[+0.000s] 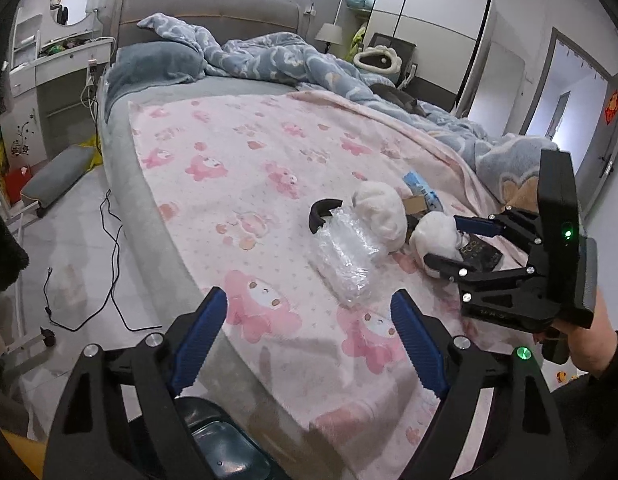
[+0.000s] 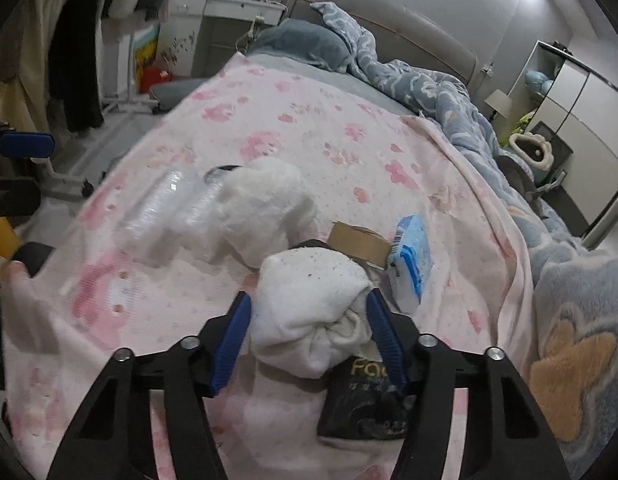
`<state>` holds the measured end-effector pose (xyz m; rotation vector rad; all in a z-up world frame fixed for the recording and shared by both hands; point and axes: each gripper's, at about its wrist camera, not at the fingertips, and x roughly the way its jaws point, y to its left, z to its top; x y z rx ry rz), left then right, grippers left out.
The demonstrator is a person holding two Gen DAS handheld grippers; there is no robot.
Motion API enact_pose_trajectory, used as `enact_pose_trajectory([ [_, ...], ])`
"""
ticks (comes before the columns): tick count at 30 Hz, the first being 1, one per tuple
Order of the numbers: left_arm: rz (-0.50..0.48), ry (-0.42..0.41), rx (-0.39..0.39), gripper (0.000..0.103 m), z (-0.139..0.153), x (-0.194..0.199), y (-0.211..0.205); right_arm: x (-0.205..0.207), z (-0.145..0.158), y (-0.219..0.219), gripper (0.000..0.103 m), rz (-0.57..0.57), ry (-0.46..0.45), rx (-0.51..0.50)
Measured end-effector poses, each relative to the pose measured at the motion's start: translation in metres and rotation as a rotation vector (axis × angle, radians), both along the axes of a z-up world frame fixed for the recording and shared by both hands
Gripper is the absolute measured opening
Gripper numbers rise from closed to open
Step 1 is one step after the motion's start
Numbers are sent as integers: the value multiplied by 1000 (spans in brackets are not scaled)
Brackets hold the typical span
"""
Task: Collect trash
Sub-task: 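Grasp the white tissue ball with the right tool while the left tool moves toward the bubble wrap, then grasp the bubble-wrap bundle with the left tool while the right tool holds the tissue ball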
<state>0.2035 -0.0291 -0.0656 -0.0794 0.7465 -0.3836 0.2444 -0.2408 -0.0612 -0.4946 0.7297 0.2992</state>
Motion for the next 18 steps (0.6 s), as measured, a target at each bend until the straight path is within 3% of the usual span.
enact_pose_trajectory([
  [6,-32,34,-39,84,-11,14,-10,0,5,-5,44,0,10,41],
  [18,-39,87,-26,73,-25,31,-39,-9,34,-23,44,-23,-22,200],
])
